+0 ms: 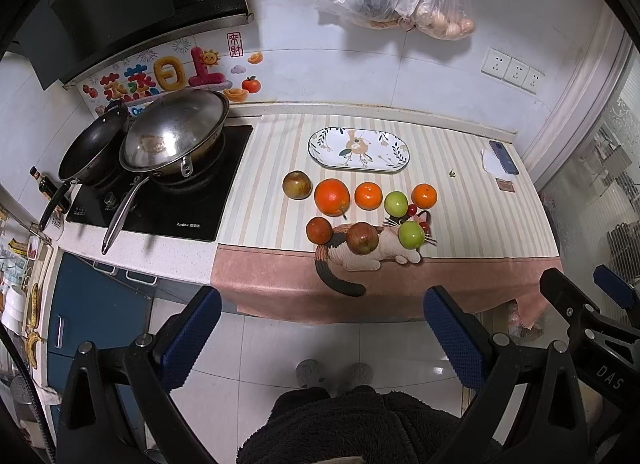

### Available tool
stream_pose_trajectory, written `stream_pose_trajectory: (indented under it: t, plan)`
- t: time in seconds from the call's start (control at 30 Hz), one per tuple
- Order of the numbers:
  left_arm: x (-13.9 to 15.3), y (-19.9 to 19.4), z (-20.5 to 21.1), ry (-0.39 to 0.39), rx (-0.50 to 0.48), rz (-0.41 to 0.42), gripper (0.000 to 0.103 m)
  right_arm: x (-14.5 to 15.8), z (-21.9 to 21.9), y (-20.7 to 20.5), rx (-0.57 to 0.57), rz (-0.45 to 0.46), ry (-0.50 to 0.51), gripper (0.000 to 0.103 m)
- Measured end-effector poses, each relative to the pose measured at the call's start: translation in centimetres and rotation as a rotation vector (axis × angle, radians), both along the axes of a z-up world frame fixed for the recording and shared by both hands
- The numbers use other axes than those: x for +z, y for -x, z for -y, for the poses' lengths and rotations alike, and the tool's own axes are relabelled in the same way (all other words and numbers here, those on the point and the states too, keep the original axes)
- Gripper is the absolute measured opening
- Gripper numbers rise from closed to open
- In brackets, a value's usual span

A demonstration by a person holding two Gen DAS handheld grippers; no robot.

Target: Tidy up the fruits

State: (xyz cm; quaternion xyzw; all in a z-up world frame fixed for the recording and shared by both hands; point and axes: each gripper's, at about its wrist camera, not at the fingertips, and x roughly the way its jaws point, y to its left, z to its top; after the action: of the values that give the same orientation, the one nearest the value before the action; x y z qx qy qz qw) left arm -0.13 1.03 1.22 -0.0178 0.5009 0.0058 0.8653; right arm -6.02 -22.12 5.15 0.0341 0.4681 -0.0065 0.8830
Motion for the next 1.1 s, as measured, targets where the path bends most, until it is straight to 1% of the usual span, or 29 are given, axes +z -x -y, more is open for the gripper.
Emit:
stream_pose_trajectory:
  t: [0.13,0.23,0.37,0.47,0.53,0.57,0.6,0.7,0.77,0.8,0.9,0.97,1.03,1.1]
  plan:
    - [-0.1,-0.1,0.0,0.0,0.002,0.002,0.103,0.2,-0.1,-0.3,-0.004,0.003,-0.008,0.103]
    - [-0.1,-1.3,-0.6,-0.009,0.032,0.04,0.103,-0.3,0.3,-1.1,-0.024,0.014,-0.052,0.103]
    - [-1.9,-4.5,-2.0,-0.007,0.07,0.033,0.103,-3.2,1.0,-3.4,-0.066,0.0,-0.123,0.103]
    - [-4.8,-7.8,-2.9,-0.042,0.077,0.005,0.103,-5.9,1.3,-6.0,-0.082,-0.019,-0.162,0.103]
    - [-7.1,-9.7,-3.5,-0.063,0.073,-0.028,0.103,-8.3,1.5,-8.0,-0.094,-0.057,-0.186,0.103]
    - [-8.7,-11.1,-3.8,-0.068,0.069,-0.061,0.103,-9.5,1.6,-9.0,-0.099,-0.076,-0.203,0.103]
    - [-9.8,-11.7,-4.2,-0.064,0.065,-0.084,0.103,-11.0,1.7,-10.3,-0.109,-0.101,-0.218,0.103]
    - [-14.7,-15.2,-5.0,-0.033,0.044,-0.198,0.102,-15.0,1.6,-13.1,-0.124,-0.15,-0.242,0.103]
    - [-16.9,-16.5,-5.2,-0.027,0.035,-0.244,0.1,-17.9,1.6,-14.8,-0.132,-0.181,-0.246,0.103]
    - [-18.4,-17.7,-5.3,-0.007,0.027,-0.281,0.099,-19.0,1.6,-15.6,-0.133,-0.195,-0.25,0.102]
    - [-20.6,-19.8,-5.2,0.057,0.034,-0.345,0.099,-22.3,1.5,-18.3,-0.134,-0.244,-0.268,0.102]
    - [-22.0,-22.3,-5.0,0.121,0.041,-0.395,0.099,-23.7,1.3,-20.0,-0.123,-0.266,-0.28,0.102]
    - [-23.0,-24.5,-4.6,0.156,0.054,-0.423,0.099,-24.5,1.2,-22.1,-0.111,-0.284,-0.286,0.101]
    - [-24.0,-26.5,-4.0,0.174,0.061,-0.443,0.099,-25.4,1.2,-24.2,-0.105,-0.305,-0.295,0.099]
